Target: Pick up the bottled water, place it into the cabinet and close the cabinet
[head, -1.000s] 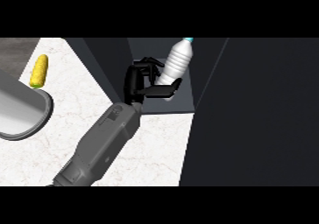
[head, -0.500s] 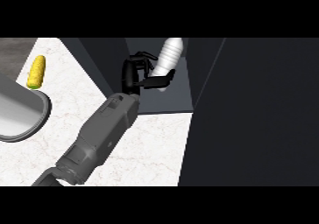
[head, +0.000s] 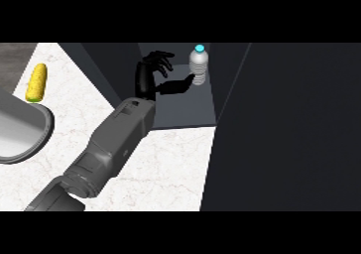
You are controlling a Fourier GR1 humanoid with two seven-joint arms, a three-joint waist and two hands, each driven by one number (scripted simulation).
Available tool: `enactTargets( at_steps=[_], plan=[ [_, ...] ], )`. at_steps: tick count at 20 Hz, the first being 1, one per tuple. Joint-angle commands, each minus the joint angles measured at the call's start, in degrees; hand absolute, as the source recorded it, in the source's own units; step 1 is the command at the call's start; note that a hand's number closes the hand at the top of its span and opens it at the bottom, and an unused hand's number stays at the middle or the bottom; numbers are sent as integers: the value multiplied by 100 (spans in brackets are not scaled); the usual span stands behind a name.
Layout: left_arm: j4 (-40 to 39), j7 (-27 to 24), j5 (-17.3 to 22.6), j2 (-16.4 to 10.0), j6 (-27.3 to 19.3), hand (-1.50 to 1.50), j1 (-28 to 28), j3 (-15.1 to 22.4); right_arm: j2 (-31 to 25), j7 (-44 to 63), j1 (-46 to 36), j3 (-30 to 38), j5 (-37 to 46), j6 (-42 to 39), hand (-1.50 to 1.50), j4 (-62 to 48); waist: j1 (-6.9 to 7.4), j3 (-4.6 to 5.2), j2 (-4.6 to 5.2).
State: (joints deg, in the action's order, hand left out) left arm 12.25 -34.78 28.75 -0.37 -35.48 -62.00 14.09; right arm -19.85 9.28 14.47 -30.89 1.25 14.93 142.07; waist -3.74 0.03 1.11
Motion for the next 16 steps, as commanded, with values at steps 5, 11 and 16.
enactTargets(
  at_steps=[5,11,16],
  plan=[
    [-464,-398,-17,0,199,-150,-99,-228,-26,-151,250,-5,-143,-94,-150,212,-39,2,31],
    [-521,-518,115,36,325,-150,-143,-425,-50,-54,169,-107,-112,-134,-150,363,-106,7,49],
    [-631,-442,-11,35,394,-150,-392,-373,-103,-8,234,27,-188,-195,-150,397,-75,2,20]
  ],
)
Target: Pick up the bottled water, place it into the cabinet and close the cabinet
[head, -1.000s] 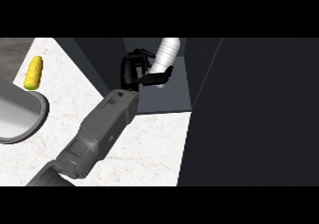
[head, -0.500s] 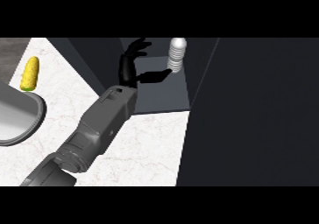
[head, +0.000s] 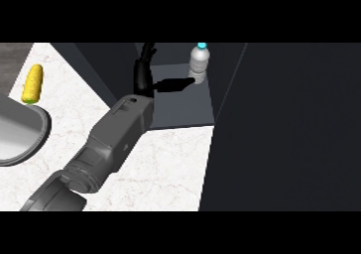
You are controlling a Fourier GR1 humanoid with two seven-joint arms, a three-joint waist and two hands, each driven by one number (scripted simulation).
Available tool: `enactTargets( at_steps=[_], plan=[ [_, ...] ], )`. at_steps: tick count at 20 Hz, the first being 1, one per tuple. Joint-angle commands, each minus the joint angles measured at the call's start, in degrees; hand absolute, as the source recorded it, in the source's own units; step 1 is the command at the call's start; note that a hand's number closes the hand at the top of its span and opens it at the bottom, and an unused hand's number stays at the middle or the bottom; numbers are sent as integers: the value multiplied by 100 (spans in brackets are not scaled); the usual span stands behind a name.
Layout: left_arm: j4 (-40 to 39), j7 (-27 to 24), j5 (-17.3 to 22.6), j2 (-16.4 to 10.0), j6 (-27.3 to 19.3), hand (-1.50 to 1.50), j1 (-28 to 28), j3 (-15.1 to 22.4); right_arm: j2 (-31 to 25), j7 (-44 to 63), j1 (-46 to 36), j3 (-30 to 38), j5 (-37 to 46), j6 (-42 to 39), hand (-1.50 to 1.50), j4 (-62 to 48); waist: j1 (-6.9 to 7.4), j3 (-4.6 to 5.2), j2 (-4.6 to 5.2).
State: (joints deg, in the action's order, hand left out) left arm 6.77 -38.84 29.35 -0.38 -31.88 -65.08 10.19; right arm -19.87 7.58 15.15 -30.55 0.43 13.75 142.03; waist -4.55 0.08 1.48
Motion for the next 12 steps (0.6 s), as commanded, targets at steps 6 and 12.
enactTargets(
  at_steps=[6,12],
  plan=[
    [95,-186,-14,36,597,-150,-136,-92,-235,-72,216,442,-406,-279,-150,351,23,-9,-17],
    [500,-12,91,37,1836,-150,-384,-91,62,39,76,143,38,-41,-150,242,126,0,-65]
  ],
)
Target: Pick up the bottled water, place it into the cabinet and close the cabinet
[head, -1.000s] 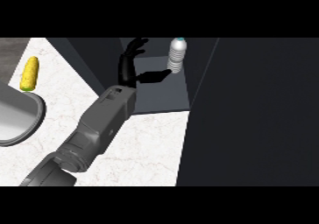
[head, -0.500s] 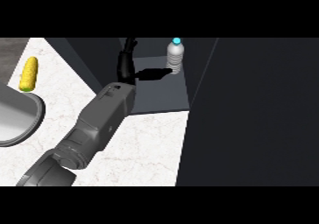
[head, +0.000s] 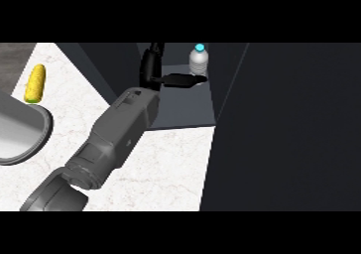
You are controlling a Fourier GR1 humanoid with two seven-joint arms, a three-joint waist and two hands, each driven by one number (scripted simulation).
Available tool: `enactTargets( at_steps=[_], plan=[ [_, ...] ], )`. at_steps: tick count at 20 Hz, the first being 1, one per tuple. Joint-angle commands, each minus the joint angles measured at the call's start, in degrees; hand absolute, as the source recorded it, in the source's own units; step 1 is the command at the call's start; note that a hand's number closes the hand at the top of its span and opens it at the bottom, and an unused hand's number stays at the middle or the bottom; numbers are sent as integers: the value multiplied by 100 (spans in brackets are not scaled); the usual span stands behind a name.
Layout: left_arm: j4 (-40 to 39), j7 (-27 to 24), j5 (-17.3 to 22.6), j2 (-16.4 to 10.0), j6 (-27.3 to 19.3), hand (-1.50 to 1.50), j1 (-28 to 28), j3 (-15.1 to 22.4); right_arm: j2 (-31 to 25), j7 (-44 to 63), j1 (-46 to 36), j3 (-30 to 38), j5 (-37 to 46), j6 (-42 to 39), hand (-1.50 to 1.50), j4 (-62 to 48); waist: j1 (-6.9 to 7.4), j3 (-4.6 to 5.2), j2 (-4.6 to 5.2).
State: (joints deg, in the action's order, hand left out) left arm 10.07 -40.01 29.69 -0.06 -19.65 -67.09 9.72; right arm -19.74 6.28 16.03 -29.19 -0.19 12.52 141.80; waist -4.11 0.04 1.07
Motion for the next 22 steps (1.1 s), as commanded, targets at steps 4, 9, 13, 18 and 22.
enactTargets(
  at_steps=[4,9,13,18,22],
  plan=[
    [535,190,204,6,954,-150,124,13,-3,51,329,35,123,66,-150,341,210,-3,-97],
    [1351,439,658,6,954,-150,574,301,277,680,-388,-269,451,299,-150,198,310,3,-120],
    [2259,379,663,6,973,-150,1599,880,-136,387,273,-124,261,90,-150,621,383,-4,-165],
    [3752,1055,522,-91,664,150,2473,1065,-202,546,167,7,282,101,-150,620,500,-6,-179],
    [4575,1063,402,-427,716,150,3399,1333,-528,504,84,-367,638,-134,-150,549,503,-3,-181]
  ],
)
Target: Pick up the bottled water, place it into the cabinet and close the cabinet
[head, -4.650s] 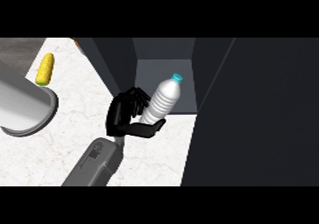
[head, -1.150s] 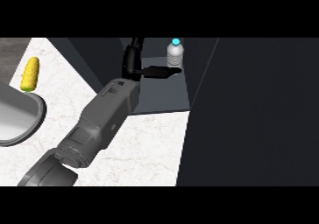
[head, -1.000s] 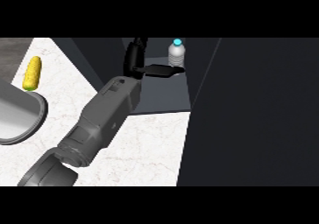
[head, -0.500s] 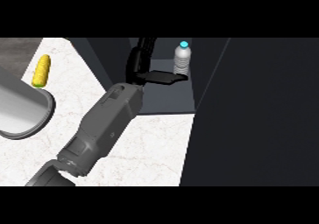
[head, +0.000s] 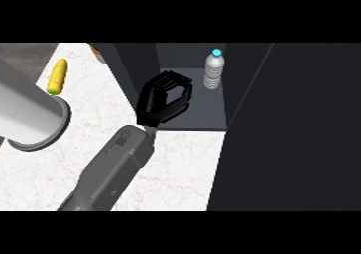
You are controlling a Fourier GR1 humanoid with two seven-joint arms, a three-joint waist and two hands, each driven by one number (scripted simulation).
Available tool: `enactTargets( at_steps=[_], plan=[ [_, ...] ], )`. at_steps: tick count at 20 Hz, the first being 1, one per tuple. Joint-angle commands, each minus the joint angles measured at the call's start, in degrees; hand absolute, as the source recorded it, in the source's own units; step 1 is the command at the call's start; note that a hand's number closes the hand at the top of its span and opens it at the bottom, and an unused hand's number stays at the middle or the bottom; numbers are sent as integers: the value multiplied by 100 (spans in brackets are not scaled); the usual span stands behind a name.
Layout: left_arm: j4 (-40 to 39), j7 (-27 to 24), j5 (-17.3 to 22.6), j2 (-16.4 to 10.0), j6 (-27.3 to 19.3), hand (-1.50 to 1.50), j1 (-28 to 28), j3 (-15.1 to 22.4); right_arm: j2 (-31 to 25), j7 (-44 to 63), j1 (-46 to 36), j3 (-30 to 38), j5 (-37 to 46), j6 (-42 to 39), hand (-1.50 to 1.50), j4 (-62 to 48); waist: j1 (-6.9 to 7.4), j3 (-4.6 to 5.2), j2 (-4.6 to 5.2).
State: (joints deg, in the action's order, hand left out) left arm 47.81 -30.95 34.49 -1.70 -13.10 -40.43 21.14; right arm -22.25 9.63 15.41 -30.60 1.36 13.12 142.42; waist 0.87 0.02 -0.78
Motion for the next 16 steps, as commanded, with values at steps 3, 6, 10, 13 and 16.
enactTargets(
  at_steps=[3,6,10,13,16],
  plan=[
    [1549,461,-210,-289,-341,150,1218,481,-439,622,-332,-397,603,-348,150,206,90,5,1],
    [2309,587,-112,-889,-4,150,1919,469,-705,1070,-380,-407,310,-587,150,503,66,5,16],
    [3321,335,-376,-1081,-313,150,2961,644,-326,1384,-609,-923,117,-578,150,355,14,2,43],
    [4064,652,-410,-1416,-400,150,3279,651,96,2175,-1050,-1294,168,-347,150,778,14,8,41],
    [4694,618,-347,-1675,-314,150,3933,554,695,2202,-1479,-1934,694,-149,150,32,16,9,41]
  ],
)
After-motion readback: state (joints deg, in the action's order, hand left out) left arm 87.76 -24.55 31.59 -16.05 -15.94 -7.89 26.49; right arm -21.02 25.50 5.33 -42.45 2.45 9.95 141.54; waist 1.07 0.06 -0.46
